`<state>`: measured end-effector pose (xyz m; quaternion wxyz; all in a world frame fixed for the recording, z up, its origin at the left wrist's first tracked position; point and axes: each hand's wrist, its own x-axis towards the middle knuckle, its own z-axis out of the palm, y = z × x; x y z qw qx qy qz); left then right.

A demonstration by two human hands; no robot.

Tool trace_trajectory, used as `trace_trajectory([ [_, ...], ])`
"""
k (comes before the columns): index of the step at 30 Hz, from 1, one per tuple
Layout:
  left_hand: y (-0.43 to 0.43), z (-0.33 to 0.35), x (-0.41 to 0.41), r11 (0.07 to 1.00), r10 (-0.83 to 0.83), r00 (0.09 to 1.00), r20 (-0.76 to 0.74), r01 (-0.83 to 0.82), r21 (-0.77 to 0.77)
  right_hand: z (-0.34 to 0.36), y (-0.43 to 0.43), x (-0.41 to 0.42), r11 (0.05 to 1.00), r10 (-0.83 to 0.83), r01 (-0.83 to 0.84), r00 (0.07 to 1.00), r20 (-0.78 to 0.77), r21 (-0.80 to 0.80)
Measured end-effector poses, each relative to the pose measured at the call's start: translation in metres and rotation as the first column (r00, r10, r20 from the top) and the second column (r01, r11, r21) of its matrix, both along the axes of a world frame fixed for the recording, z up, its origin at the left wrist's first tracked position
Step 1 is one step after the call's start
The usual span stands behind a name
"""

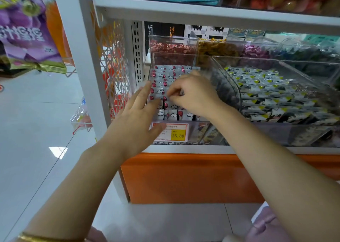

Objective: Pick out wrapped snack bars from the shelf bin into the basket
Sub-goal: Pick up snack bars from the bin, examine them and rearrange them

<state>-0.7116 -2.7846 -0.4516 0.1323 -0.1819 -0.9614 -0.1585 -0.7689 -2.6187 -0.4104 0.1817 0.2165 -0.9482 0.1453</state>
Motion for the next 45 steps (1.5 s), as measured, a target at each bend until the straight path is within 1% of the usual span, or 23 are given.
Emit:
trace_trajectory([
  [2,0.000,0.001,0.001,1.000,-0.004,1.000,-0.005,0.004,0.016,-0.001,-0.006,-0.003,0.983,-0.002,0.005,1.000,-0.016,0.185],
  [3,0.001,0.001,0.001,1.000,-0.005,1.000,-0.011,0.006,0.026,-0.001,-0.008,-0.005,0.974,-0.005,0.010,1.000,-0.021,0.224],
  [5,0.002,0.003,0.002,0.999,-0.005,1.000,-0.020,0.006,0.051,-0.001,-0.011,-0.006,0.979,0.006,-0.001,1.000,-0.020,0.204],
  [7,0.004,0.006,0.003,0.996,-0.002,1.000,-0.029,0.005,0.086,0.002,-0.008,-0.006,0.995,0.031,-0.031,1.000,-0.002,0.093],
  [9,0.005,0.009,0.003,0.990,0.011,0.998,-0.055,-0.003,0.143,0.006,-0.003,-0.002,0.992,0.058,-0.057,0.998,0.010,-0.115],
  [10,0.006,0.010,0.004,0.984,0.024,0.997,-0.077,-0.010,0.176,0.009,0.000,0.002,0.968,0.066,-0.064,0.998,0.002,-0.242],
  [12,0.007,0.013,0.005,0.974,0.058,0.990,-0.127,-0.028,0.226,0.016,0.007,0.011,0.888,0.049,-0.070,0.997,-0.056,-0.454],
  [13,0.007,0.014,0.005,0.970,0.071,0.986,-0.150,-0.033,0.241,0.019,0.011,0.016,0.845,0.034,-0.074,0.996,-0.084,-0.530],
  [16,0.008,0.016,0.007,0.962,0.080,0.973,-0.218,-0.018,0.273,0.024,0.023,0.031,0.747,0.022,-0.080,0.995,-0.097,-0.660],
  [18,0.010,0.017,0.011,0.955,0.080,0.967,-0.242,-0.005,0.295,0.022,0.031,0.040,0.653,0.006,-0.065,0.997,-0.080,-0.755],
  [19,0.011,0.018,0.013,0.947,0.083,0.968,-0.235,-0.003,0.322,0.020,0.035,0.045,0.593,-0.002,-0.050,0.998,-0.063,-0.803],
  [21,0.015,0.019,0.015,0.918,0.082,0.982,-0.170,-0.008,0.397,0.013,0.040,0.055,0.464,0.026,-0.005,1.000,0.008,-0.886],
  [22,0.017,0.019,0.015,0.905,0.070,0.990,-0.122,-0.011,0.425,0.009,0.042,0.060,0.384,0.066,0.026,0.996,0.055,-0.923],
  [24,0.020,0.019,0.015,0.877,0.025,0.999,-0.030,-0.007,0.480,0.001,0.043,0.068,0.194,0.166,0.109,0.976,0.142,-0.975],
  [26,0.023,0.019,0.017,0.794,-0.025,0.998,0.052,-0.012,0.608,-0.005,0.044,0.074,0.035,0.254,0.201,0.946,0.203,-0.979],
  [28,0.025,0.020,0.019,0.683,-0.060,0.988,0.139,-0.061,0.727,-0.009,0.044,0.078,-0.054,0.338,0.267,0.912,0.234,-0.962],
  [30,0.025,0.020,0.020,0.533,-0.131,0.964,0.230,-0.127,0.837,-0.011,0.045,0.080,-0.098,0.432,0.309,0.870,0.239,-0.946],
  [31,0.024,0.020,0.020,0.461,-0.165,0.950,0.266,-0.164,0.872,-0.012,0.046,0.081,-0.103,0.471,0.324,0.849,0.241,-0.941],
  [34,0.024,0.022,0.021,0.302,-0.221,0.915,0.337,-0.264,0.916,-0.014,0.047,0.083,-0.087,0.519,0.330,0.820,0.240,-0.940],
  [38,0.026,0.022,0.024,0.181,-0.240,0.909,0.342,-0.304,0.935,-0.015,0.048,0.083,-0.111,0.517,0.342,0.822,0.239,-0.933],
  [41,0.028,0.023,0.025,0.069,-0.340,0.884,0.320,-0.316,0.946,-0.014,0.049,0.081,-0.152,0.502,0.374,0.827,0.254,-0.915],
  [42,0.028,0.024,0.025,0.056,-0.379,0.872,0.311,-0.314,0.948,-0.013,0.051,0.080,-0.171,0.491,0.381,0.832,0.256,-0.909],
  [45,0.028,0.023,0.026,0.077,-0.443,0.848,0.290,-0.286,0.955,-0.010,0.055,0.078,-0.208,0.467,0.391,0.845,0.260,-0.897],
])
